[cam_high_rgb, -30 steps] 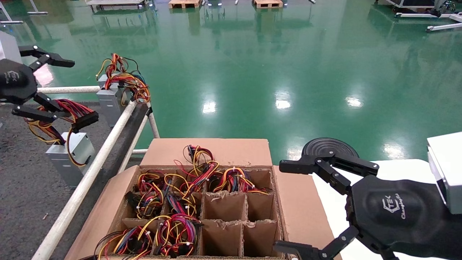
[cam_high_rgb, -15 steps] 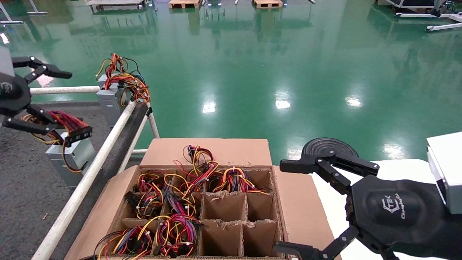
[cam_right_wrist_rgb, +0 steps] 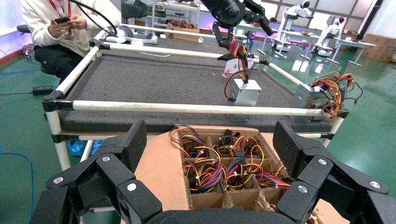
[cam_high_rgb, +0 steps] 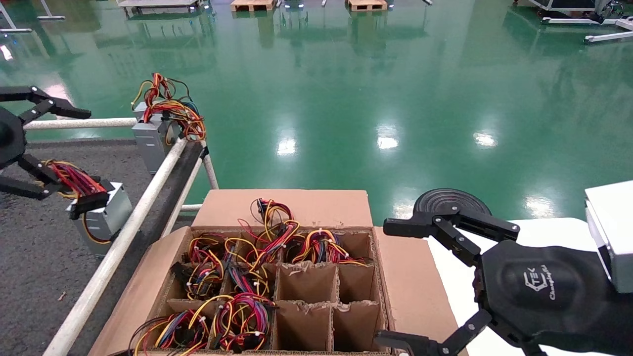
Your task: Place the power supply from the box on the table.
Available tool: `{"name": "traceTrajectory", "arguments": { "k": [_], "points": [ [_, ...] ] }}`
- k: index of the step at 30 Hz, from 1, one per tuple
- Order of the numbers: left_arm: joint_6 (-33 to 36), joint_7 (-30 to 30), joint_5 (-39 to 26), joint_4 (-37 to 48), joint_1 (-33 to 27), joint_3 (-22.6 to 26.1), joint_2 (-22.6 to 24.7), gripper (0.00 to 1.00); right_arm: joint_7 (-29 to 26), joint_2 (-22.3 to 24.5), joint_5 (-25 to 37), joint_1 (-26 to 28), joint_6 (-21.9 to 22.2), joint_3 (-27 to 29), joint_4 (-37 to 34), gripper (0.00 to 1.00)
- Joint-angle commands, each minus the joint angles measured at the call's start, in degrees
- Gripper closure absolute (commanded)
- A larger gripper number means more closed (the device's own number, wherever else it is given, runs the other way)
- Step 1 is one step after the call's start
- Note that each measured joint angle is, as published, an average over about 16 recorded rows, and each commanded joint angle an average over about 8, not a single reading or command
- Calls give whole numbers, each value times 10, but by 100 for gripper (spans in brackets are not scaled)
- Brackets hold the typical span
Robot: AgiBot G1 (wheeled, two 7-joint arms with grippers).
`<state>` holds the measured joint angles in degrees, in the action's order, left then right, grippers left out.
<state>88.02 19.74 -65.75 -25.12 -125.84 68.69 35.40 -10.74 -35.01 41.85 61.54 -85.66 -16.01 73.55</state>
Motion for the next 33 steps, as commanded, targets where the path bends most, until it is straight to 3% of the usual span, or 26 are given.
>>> {"name": "traceTrajectory", "arguments": {
  "k": [1, 16, 33],
  "points": [
    [2, -6, 6, -10, -4, 12, -5, 0, 0, 0, 0, 0, 0, 0, 0, 0],
    [16, -37, 47, -81, -43, 109, -40, 0, 0, 0, 0, 0, 0, 0, 0, 0],
    [26, -65, 77, -128, -81, 174, -52, 0, 0, 0, 0, 0, 0, 0, 0, 0]
  ]
}}
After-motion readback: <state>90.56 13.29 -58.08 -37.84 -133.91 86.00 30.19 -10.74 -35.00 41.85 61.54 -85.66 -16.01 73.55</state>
